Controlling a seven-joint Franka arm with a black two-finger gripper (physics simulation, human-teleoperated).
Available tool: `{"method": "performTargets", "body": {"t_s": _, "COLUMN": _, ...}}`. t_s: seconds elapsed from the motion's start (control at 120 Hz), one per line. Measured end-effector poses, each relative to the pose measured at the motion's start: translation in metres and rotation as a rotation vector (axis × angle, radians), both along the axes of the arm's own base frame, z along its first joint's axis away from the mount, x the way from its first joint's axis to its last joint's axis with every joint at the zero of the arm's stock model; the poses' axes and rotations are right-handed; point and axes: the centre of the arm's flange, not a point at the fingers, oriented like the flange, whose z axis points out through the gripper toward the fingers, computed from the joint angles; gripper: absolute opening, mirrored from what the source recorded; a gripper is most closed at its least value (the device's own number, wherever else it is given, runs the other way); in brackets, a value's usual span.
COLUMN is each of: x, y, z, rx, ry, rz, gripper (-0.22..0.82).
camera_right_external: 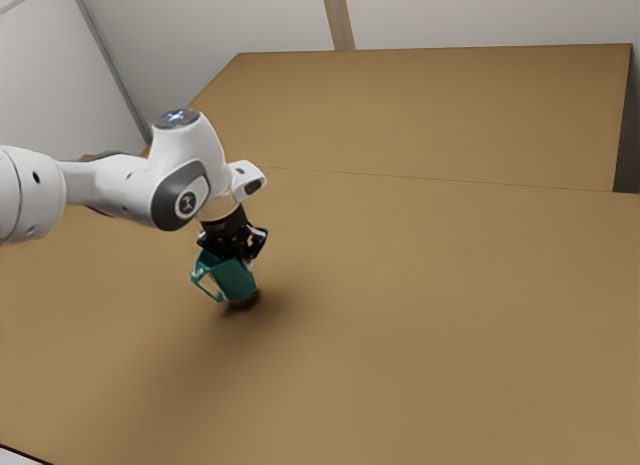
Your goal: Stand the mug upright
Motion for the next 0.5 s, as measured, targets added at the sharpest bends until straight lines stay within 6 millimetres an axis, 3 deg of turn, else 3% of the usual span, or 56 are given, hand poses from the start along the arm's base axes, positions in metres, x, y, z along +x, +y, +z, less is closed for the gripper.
{"method": "performTargets", "body": {"t_s": 0.4, "x": 0.005, "y": 0.006, "z": -0.025, "rx": -0.018, "ry": 0.022, "rz": 0.085, "gripper": -0.18}}
{"method": "performTargets", "body": {"t_s": 0.5, "x": 0.005, "y": 0.003, "z": -0.022, "rx": -0.021, "ry": 0.019, "rz": 0.087, "gripper": 0.01}}
